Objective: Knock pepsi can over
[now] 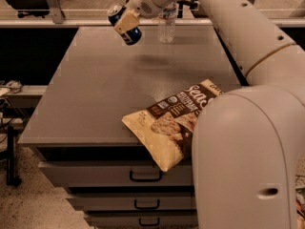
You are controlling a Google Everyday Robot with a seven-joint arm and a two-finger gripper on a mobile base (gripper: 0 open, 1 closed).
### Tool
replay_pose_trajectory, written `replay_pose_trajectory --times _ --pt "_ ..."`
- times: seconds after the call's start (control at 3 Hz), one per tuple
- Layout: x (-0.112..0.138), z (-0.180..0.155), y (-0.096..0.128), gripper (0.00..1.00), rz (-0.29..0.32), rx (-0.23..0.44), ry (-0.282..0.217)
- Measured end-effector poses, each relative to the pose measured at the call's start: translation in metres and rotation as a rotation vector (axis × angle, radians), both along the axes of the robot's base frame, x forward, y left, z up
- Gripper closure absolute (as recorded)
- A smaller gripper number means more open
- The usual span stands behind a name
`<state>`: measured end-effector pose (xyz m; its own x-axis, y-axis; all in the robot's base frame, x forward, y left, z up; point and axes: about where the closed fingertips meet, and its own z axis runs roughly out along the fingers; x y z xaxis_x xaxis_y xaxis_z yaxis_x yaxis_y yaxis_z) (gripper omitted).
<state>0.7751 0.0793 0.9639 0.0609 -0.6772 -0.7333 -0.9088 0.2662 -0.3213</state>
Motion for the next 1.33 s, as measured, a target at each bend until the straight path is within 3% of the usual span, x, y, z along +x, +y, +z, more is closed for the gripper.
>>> replay_pose_trajectory --times 0.33,0.67,1.0,1.33 --pt "-0.019 -0.016 -0.021 1.00 0.070 -0.157 0.047" --pt "-0.049 -0.040 -0.028 1.00 0.204 -0.313 0.106" --pt "-0.077 -0.058 -0.021 0.82 0.375 -0.412 0.150" --pt "-0.093 -0.072 0.001 0.59 0.503 -0.434 0.164"
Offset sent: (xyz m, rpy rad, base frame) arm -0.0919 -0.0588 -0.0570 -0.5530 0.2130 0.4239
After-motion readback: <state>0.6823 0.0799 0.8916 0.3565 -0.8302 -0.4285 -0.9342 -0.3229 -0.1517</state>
